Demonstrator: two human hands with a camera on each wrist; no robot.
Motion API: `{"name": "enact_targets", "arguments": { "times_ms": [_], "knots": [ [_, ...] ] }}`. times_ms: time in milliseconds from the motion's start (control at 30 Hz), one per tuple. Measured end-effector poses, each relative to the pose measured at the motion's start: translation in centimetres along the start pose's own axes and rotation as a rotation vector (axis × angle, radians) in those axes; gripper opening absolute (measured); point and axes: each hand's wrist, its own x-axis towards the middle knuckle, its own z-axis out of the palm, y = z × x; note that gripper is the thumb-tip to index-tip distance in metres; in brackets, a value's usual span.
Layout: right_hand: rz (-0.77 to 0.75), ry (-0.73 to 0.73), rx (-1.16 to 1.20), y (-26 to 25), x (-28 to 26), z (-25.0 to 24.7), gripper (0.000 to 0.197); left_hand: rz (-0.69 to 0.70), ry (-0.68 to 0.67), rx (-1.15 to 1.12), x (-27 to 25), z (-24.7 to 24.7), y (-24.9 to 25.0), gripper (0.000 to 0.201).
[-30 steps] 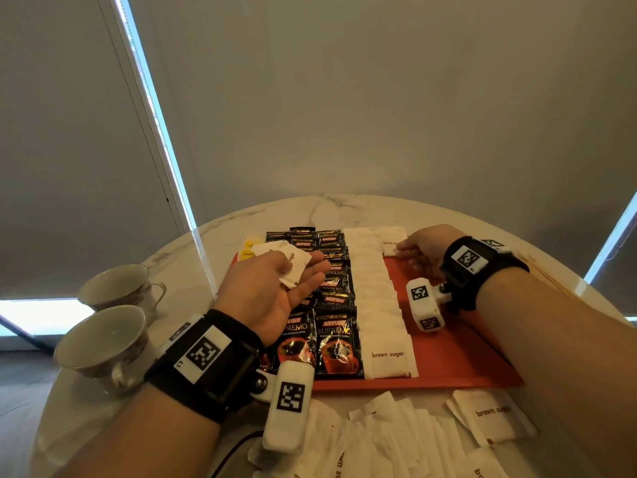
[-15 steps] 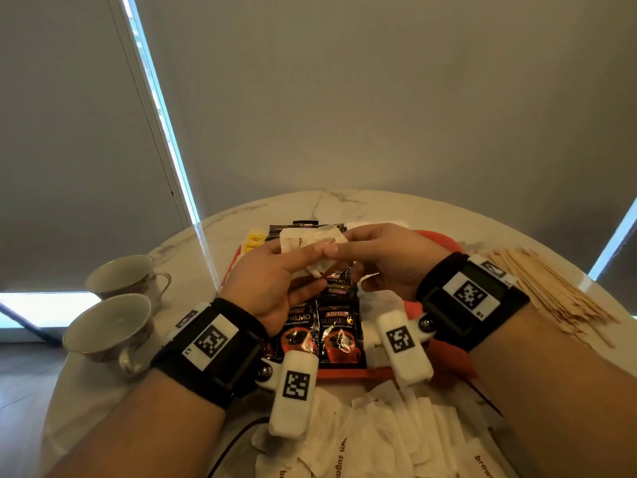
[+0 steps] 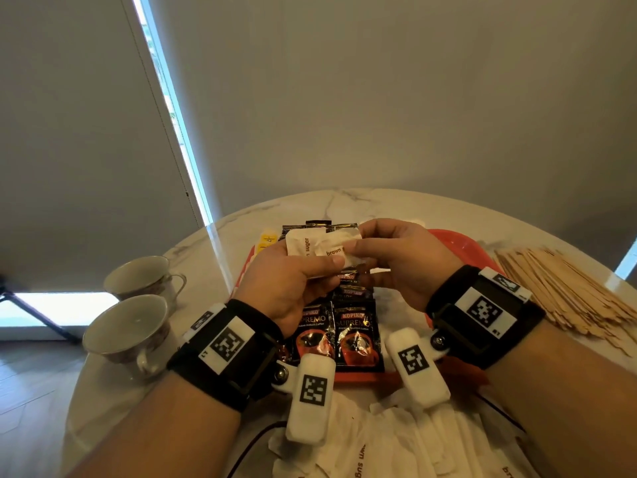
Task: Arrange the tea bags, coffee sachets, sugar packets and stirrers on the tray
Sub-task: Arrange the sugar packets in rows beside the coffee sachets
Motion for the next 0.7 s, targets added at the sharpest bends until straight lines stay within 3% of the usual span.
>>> {"name": "enact_targets", "arguments": {
  "times_ms": [133,300,433,600,700],
  "knots": [
    [0.007,0.084,0.027,0.0,0.0,-0.1,0.021,-0.018,0.044,-0.009,-0.1,0.2,0.2,0.027],
    [0.005,0.014,-0.037,0.2,-0.2,0.1,0.008,-0.021,0.084,-0.017,-0.3,0.3,0.3,0.023],
    [-0.002,0.022,-0.096,0.4,-0.4,0.1,0.010,-0.035,0.113,-0.045,-0.2,0.3,0.4,0.020],
    [0.053,0.093,-0.093,0.1,0.0,-1.5,0.009,-0.010,0.103,-0.089,-0.2,0.2,0.6,0.020],
    [0.067,0.232,-0.028,-0.3,0.9,-3.6,0.011,0.004,0.105,-0.124,-0.1,-0.1,0.9,0.026]
  ]
}}
